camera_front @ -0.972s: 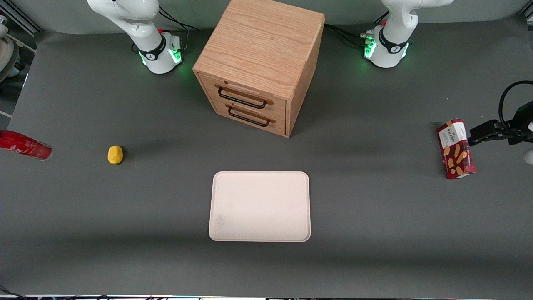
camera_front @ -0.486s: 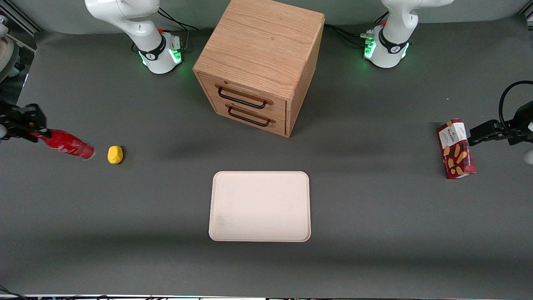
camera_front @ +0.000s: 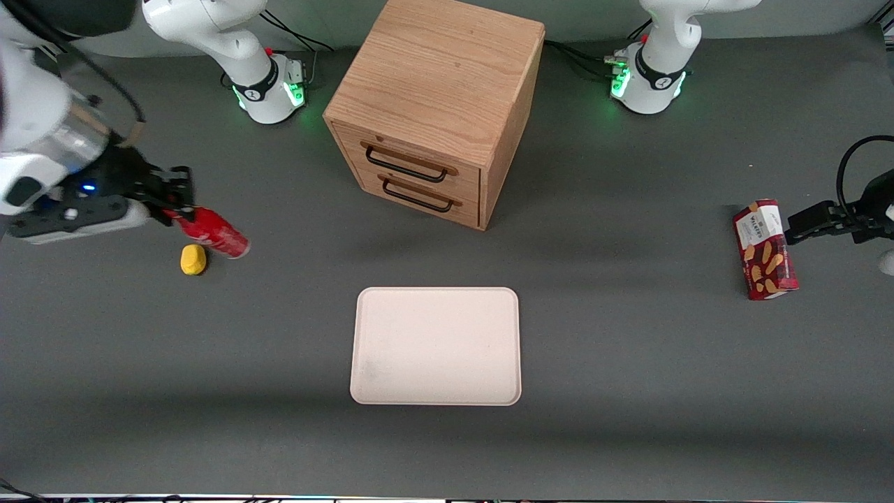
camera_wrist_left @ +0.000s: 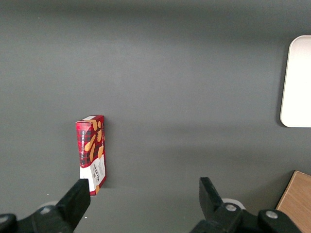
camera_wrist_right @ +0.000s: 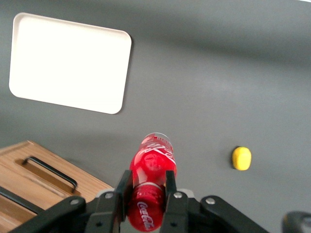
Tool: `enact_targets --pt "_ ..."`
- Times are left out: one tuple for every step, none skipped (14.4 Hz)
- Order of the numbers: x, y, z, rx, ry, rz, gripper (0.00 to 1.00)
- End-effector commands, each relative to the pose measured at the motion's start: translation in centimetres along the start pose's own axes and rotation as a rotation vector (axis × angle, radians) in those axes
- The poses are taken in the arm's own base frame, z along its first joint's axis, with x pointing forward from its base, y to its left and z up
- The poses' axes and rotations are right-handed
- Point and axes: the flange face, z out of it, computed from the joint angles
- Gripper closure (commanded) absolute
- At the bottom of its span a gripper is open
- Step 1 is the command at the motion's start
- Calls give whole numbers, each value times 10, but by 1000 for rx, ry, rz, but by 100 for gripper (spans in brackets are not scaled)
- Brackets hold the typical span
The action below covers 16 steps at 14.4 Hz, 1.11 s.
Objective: Place coke bottle on tray
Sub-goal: 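Lift the bottle and carry it toward the white tray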
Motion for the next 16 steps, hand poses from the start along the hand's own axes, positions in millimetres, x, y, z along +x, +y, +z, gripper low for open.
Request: enact_targets --pt "17 -45 5 -8 7 95 100" --pt "22 -62 12 -2 9 134 100" --pt "25 -80 17 -2 10 161 100" --pt "27 -96 22 -3 13 178 100" --pt "29 -107 27 -5 16 186 100" --pt "33 -114 32 -4 22 195 100" --pt "36 -120 37 2 33 201 100" --pt "41 -129 46 5 44 196 100" --pt "48 -133 58 3 52 194 100" --pt "54 -137 67 9 62 193 100" --pt "60 -140 78 18 65 193 100" --pt "67 -141 90 32 70 192 100" --pt "74 -140 105 35 67 194 100" --pt "80 -140 119 35 71 196 100" --pt "87 -139 133 35 81 199 100" --pt "94 -139 146 41 99 201 100"
